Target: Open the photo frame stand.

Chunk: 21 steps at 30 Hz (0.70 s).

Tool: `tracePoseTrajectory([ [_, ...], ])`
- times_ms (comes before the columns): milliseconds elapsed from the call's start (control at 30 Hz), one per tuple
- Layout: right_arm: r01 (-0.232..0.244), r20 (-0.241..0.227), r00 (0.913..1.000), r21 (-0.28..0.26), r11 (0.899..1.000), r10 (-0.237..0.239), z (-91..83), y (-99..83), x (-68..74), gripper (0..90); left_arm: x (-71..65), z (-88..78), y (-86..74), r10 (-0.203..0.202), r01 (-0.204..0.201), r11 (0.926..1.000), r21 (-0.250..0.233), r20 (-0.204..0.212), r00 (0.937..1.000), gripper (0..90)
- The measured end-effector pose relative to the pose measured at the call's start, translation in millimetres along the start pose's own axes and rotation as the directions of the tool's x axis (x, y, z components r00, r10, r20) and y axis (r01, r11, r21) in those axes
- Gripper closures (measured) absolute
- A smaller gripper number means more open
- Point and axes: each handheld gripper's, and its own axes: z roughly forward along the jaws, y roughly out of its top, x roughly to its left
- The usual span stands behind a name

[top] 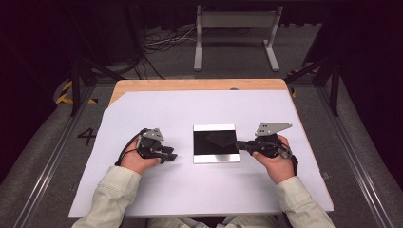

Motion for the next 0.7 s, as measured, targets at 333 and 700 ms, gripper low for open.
tracePoseTrajectory([
  [333, -0.005, 0.0, 1.0, -0.07, 0.998, 0.005, 0.3, -1.5, 2.4, 90.0, -0.2, 0.7, 0.3, -0.001, 0.001, 1.0, 0.0, 0.004, 1.0, 64.5],
  [700, 0.025, 0.013, 0.9996, 0.014, 1.0, -0.025, -0.6, -2.5, 3.1, 89.8, 0.0, 2.3, 2.9, 0.003, -0.003, 1.0, 0.001, 0.01, 0.9999, 64.4],
])
